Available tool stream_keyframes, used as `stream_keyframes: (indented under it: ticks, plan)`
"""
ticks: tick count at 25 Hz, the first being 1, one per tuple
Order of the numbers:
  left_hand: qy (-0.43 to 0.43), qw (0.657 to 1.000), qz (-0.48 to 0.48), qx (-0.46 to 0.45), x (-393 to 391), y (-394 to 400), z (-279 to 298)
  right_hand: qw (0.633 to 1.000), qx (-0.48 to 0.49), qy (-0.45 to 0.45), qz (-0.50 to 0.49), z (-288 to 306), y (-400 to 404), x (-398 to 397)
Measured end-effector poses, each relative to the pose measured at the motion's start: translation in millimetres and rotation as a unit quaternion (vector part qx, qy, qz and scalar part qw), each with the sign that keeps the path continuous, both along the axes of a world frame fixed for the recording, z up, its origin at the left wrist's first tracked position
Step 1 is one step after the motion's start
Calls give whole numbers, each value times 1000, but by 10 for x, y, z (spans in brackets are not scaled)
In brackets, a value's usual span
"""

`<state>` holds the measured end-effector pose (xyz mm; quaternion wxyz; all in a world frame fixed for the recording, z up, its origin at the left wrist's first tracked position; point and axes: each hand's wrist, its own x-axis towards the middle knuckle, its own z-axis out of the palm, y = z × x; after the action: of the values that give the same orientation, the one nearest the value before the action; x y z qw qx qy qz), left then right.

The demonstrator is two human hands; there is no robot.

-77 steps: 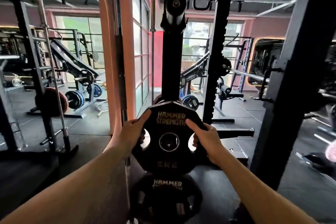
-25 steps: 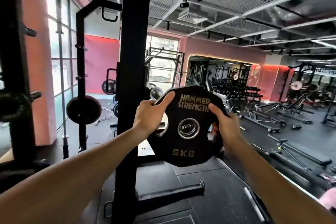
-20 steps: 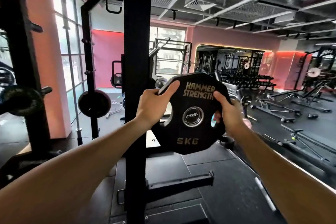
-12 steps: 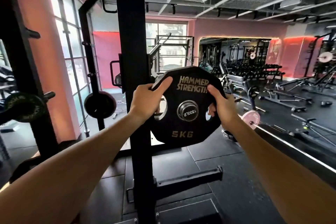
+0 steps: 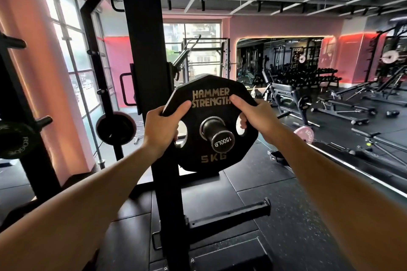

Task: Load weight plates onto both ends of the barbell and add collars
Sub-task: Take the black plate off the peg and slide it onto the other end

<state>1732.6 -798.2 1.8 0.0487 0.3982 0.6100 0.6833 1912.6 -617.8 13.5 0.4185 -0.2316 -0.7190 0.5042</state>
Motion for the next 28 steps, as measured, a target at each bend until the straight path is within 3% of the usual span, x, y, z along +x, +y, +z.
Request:
stream_keyframes:
  ticks: [9, 16, 28]
  plan:
    - [20, 1000, 9, 13, -256, 194, -3, 999, 28, -18, -8, -6, 218, -207]
    - [26, 998, 57, -10, -582, 489, 109, 999, -32, 10, -25, -64, 360, -586]
    - [-25, 997, 66, 17, -1380, 1100, -23, 1000, -3, -27, 6, 36, 1010, -1311]
